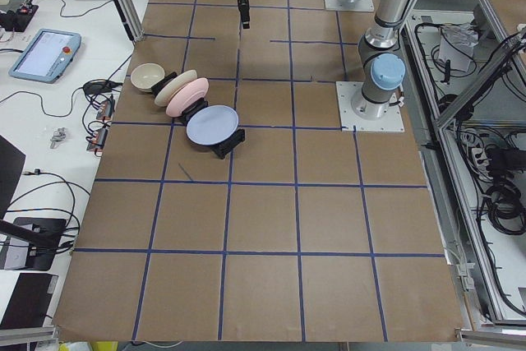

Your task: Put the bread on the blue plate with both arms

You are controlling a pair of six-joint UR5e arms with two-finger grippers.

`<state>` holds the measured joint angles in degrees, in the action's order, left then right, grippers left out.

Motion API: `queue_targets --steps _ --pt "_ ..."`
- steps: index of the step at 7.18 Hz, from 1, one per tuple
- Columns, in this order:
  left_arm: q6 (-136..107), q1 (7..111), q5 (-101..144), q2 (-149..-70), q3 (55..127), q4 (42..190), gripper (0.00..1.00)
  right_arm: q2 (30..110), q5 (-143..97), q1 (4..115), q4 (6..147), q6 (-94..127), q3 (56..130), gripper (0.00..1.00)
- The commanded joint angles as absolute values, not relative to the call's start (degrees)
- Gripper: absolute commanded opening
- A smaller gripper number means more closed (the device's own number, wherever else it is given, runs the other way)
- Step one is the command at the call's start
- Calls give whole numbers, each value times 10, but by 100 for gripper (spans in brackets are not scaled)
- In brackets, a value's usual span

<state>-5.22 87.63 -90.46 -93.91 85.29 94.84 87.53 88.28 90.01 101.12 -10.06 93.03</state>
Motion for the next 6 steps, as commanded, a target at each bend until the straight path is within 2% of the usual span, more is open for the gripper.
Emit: queue_targets --steps 1,2,4,6 --pt "-48 871 -905 -939 853 949 100 881 881 900 1010 -98 938 100" --pt "-22 857 -904 -945 852 943 100 879 880 898 1010 -103 943 100" --pt "139 747 -902 -955 842 942 100 876 889 856 1033 -241 984 100" --pt "275 643 -896 -994 833 940 100 875 862 715 1112 -362 1073 100"
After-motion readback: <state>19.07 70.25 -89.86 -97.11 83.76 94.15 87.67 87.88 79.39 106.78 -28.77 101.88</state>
